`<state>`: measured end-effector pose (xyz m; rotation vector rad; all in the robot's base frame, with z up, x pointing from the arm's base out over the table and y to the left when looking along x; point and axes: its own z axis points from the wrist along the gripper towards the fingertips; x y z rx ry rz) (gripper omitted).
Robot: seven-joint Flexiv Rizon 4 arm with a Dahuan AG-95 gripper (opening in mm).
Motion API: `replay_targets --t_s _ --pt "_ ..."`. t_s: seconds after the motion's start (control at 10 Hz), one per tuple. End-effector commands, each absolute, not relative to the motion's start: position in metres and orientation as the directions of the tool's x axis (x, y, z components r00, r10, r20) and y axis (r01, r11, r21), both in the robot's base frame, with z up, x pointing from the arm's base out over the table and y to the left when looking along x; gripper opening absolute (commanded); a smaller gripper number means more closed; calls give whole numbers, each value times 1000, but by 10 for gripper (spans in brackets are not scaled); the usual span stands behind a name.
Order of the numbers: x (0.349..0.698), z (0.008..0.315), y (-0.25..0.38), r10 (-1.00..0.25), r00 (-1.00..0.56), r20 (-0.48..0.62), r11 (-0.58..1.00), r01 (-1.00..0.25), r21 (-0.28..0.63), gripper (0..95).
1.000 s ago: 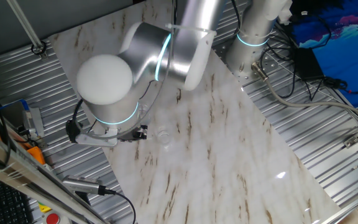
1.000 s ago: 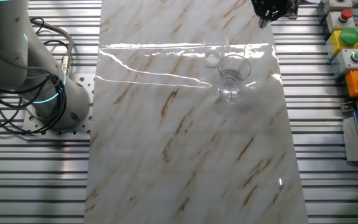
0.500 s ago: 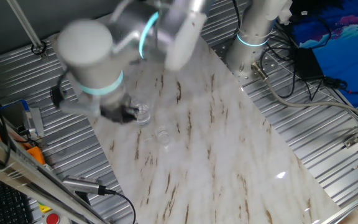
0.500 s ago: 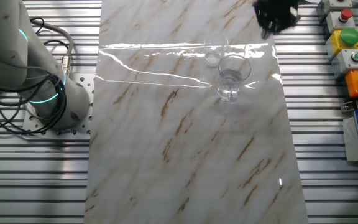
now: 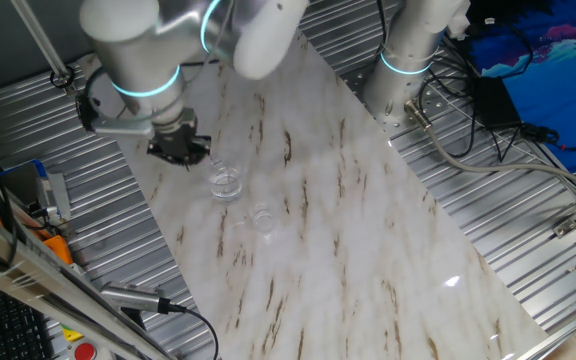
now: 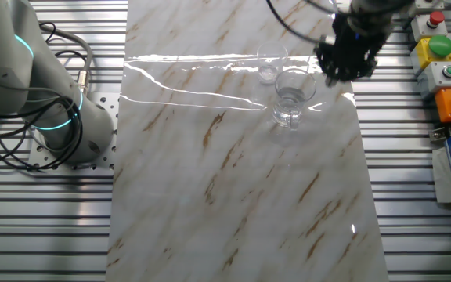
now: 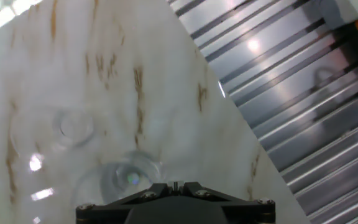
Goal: Pour the water from one cup into another empty cup
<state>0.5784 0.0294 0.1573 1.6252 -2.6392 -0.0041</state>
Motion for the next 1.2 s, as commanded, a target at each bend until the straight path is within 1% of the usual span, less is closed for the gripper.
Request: replay_targets --t_s 0.1,0.5,0.8,0.9,1.0,1.1,1.2 --pt "581 150 10 -922 -386 33 386 -922 27 0" --pt "584 142 5 -939 -342 29 343 -939 22 0" --pt "583 142 7 -913 -406 29 407 -912 43 0" --pt "583 142 7 -898 -437 43 439 -898 34 0" --pt "583 142 7 -863 -503 49 505 -863 25 0" --pt "583 142 7 -853 -519 52 521 -853 21 0" --pt "583 142 7 -821 -565 83 566 -824 -14 0"
